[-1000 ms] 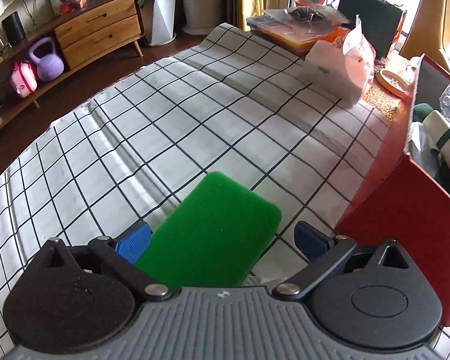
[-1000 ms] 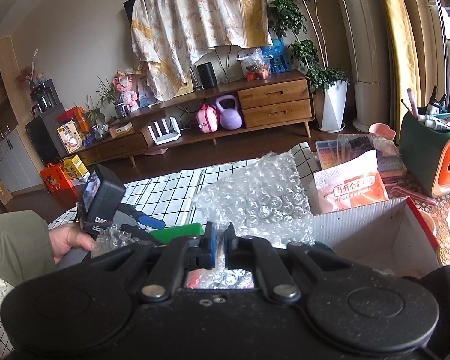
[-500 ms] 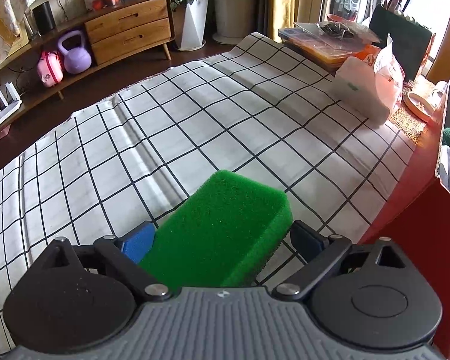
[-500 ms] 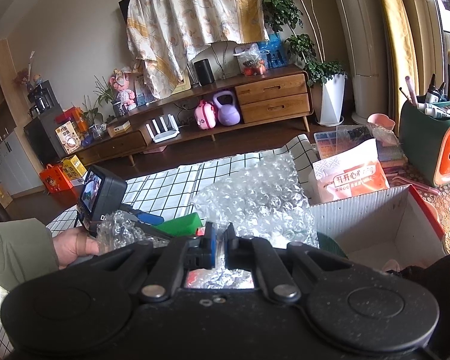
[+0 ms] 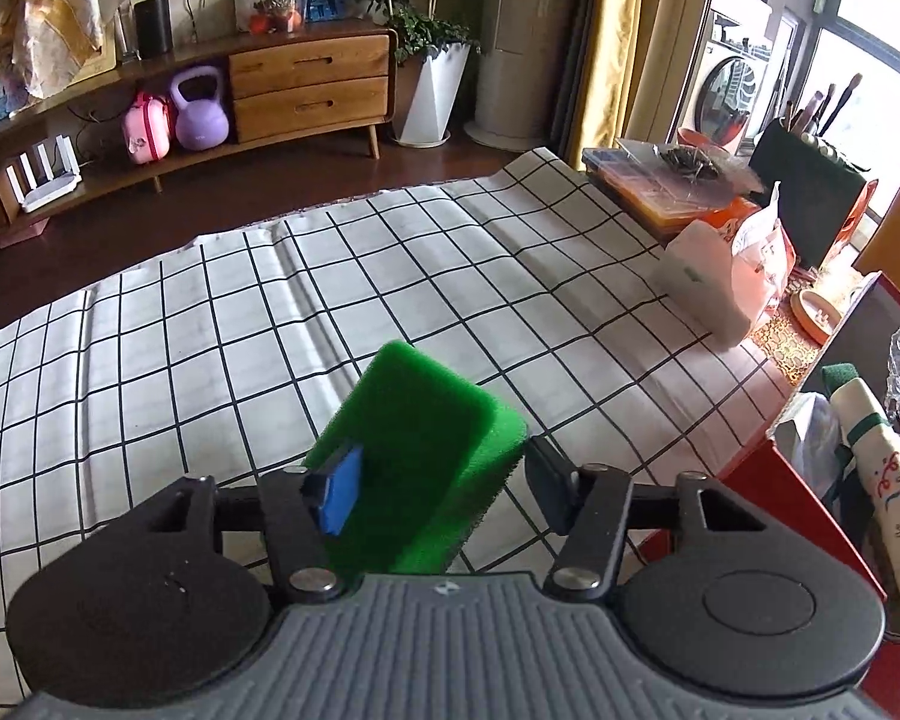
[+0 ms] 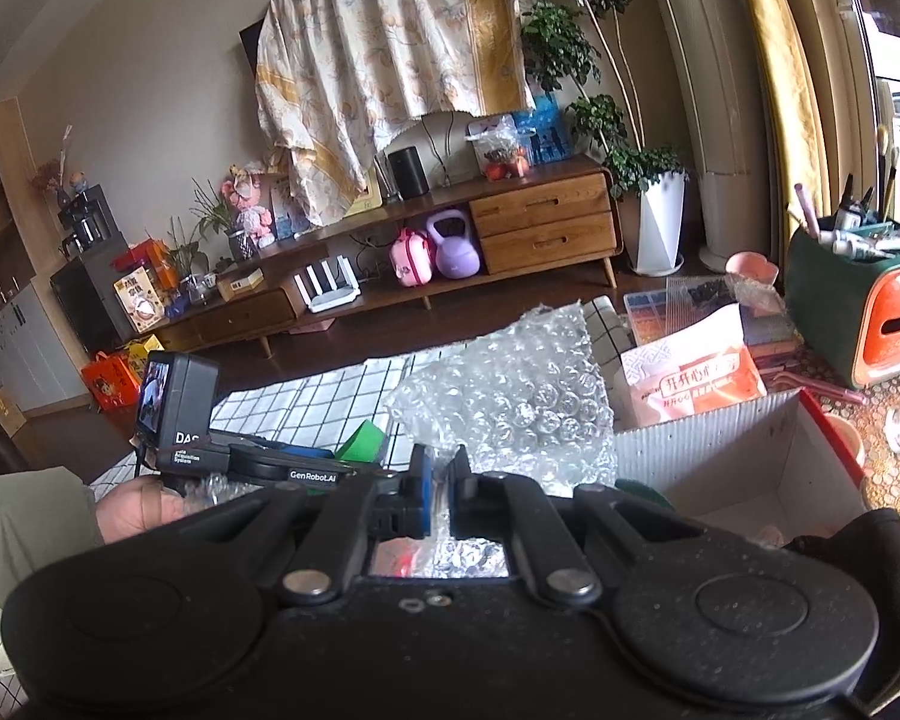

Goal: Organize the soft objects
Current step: 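Lift the green sponge with the left tool while the right tool keeps holding the bubble wrap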

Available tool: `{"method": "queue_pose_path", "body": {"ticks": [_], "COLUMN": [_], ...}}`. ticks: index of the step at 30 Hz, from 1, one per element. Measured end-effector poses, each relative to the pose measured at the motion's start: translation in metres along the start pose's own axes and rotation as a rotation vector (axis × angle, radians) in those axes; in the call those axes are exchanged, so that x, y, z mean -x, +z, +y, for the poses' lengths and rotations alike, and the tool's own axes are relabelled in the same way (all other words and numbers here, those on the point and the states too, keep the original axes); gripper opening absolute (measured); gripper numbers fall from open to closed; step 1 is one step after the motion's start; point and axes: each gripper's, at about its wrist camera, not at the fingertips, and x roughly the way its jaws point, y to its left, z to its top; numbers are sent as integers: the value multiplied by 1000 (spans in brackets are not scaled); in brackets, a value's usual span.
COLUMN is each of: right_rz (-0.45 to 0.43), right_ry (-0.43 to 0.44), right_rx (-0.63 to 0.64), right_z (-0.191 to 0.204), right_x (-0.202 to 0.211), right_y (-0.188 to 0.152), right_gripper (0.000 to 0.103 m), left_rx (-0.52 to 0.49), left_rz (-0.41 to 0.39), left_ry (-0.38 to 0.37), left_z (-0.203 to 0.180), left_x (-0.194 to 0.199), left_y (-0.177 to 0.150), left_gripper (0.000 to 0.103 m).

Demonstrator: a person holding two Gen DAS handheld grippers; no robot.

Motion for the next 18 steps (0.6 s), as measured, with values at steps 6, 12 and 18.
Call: {"method": "queue_pose_path", "body": {"ticks": [6,12,18], "right_rz": [-37,-83,-123], "right_ry": [-12,-30,-76], "right_rx": [15,19,45], "right_z": [6,5,2], "right_x": [27,53,72], "right_y": [3,12,23], "right_gripper": [4,4,4], "left_rx": [9,42,88], "left_rz": [-37,-94,-135], "left_ry": [29,19,-43], "left_z": [-5,-6,-15], "left_x": [24,59,101], "left_y": [-4,-3,-1], "left_gripper": [37,36,36]}}
